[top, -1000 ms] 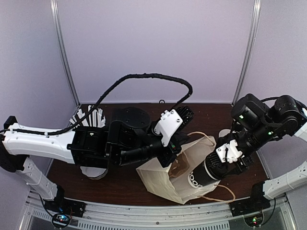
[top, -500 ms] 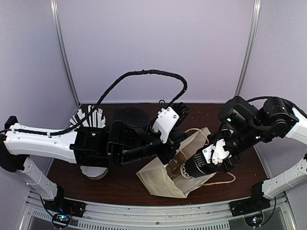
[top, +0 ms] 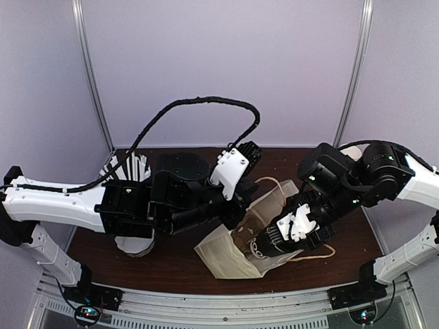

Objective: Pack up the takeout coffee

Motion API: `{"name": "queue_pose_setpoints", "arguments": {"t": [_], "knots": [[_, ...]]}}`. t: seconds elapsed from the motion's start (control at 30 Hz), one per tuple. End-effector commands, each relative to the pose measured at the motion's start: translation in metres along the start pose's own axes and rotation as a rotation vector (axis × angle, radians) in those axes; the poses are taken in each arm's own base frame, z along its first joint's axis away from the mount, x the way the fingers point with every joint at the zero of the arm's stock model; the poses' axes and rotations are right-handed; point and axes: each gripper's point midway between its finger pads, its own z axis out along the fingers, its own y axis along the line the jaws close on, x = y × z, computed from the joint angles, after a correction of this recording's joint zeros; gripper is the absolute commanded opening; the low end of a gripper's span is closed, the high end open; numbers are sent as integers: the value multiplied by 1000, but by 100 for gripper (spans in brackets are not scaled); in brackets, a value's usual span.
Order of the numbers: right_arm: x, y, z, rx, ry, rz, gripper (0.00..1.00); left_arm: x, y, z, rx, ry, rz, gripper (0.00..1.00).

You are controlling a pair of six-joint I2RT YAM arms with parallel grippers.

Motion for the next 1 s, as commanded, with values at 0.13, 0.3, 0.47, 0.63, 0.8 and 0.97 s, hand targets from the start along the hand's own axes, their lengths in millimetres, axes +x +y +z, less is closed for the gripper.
{"name": "queue_pose_setpoints", "arguments": {"t": [0.13, 0.3, 0.47, 0.63, 0.8, 0.97], "knots": [[-6, -31, 3, 132, 29, -16, 57, -10, 6, -9, 21, -27, 18, 21], [-2, -29, 11, 127, 57, -15, 57, -22, -9, -19, 132, -7, 69, 54], [1, -21, 11, 100, 63, -19, 57, -34, -8, -36, 177, -9, 90, 63], [-1, -22, 12, 95, 65, 5, 56, -12, 6, -55, 153, 112, 41, 69], [-7, -26, 13, 95, 51, 37, 56, 28, -7, -80, 202, 246, 59, 74], [-7, -26, 14, 92, 52, 47, 56, 72, 16, -107, 61, 326, 164, 74]]}}
